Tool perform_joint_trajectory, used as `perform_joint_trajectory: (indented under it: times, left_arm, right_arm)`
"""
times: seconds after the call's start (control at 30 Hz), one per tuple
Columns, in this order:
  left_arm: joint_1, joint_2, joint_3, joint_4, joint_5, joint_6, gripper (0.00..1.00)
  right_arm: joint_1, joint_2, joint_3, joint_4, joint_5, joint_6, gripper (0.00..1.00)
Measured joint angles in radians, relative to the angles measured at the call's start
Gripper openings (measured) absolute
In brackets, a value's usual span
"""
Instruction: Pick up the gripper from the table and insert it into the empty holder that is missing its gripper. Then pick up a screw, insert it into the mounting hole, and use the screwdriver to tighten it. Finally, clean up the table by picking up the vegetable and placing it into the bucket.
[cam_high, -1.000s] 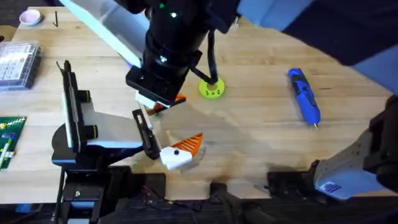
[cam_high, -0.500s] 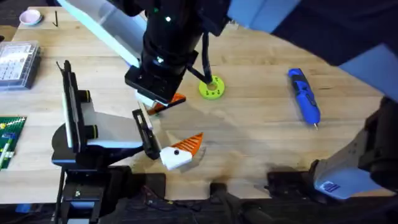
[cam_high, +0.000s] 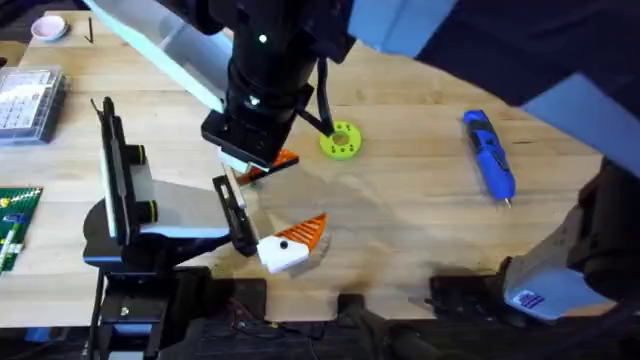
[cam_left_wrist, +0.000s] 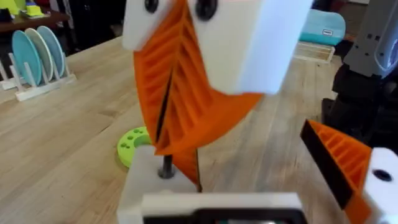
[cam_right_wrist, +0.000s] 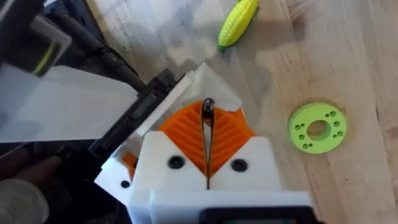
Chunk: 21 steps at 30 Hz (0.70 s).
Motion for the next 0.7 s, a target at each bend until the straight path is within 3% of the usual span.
perform_joint_trajectory:
  times: [0.7]
  left_arm:
    - [0.0, 0.0, 0.0, 0.0, 0.0, 0.0, 0.992]
  right_arm:
    - [0.0, 0.006, 0.001, -0.013, 0.004, -0.003, 0.006]
